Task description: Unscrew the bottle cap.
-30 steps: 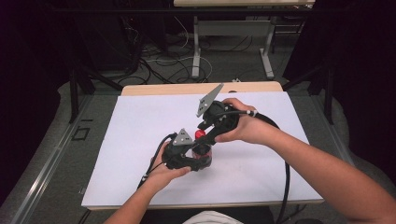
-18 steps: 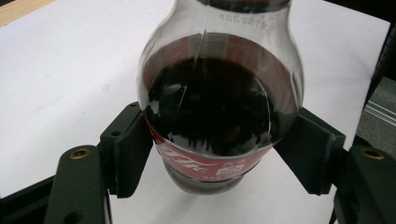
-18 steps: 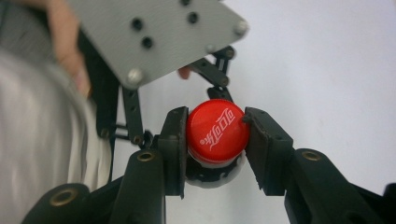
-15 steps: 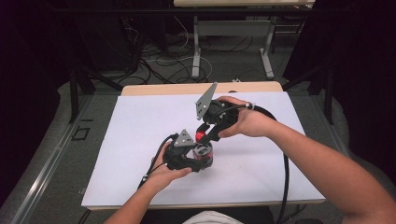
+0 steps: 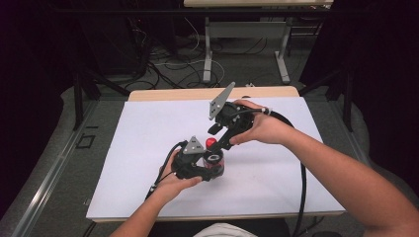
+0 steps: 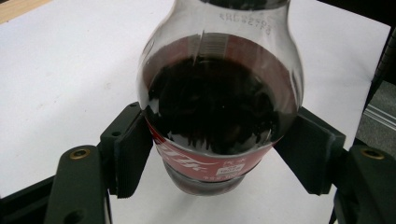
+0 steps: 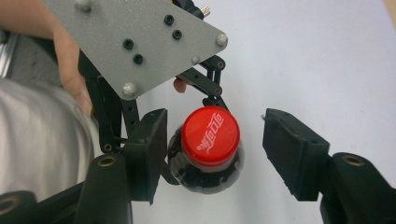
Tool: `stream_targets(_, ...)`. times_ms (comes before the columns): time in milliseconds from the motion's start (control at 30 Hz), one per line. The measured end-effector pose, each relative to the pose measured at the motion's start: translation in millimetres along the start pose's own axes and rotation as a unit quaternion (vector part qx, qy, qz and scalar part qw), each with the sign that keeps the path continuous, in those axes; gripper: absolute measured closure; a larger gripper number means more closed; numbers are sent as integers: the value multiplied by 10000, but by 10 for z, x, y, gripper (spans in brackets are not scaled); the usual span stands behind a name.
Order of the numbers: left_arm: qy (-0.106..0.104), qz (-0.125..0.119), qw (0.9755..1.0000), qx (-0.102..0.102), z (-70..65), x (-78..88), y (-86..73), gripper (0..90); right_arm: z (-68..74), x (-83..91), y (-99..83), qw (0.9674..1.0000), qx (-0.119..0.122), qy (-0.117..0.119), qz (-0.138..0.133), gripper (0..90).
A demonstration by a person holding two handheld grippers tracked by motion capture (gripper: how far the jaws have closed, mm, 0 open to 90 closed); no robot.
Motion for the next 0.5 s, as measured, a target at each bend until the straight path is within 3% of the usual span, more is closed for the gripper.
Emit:
stream_targets(133, 59, 2, 10000, -12, 27, 16, 4, 310, 67, -15, -20, 9993, -37, -359, 23, 396)
stream_targets(333, 115, 32, 9999, 71, 43, 12, -2, 310, 105, -11, -44, 9950, -499, -853, -124, 453)
stream_targets(467, 130, 61, 9999, 37, 48, 16, -2, 311, 163, -42, -33, 9928, -811, -864, -189, 511)
stream_targets(500, 115, 70, 9999, 22, 45, 18, -3, 311, 155, -45, -26, 9925, -755, -936, -205, 521)
Point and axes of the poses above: each handheld gripper's, and its own axes: x roughly backward along the jaws, y roughly out of its top, z roughly to its left, the point moved 7 cm from there along -x, roughly forward along the jaws
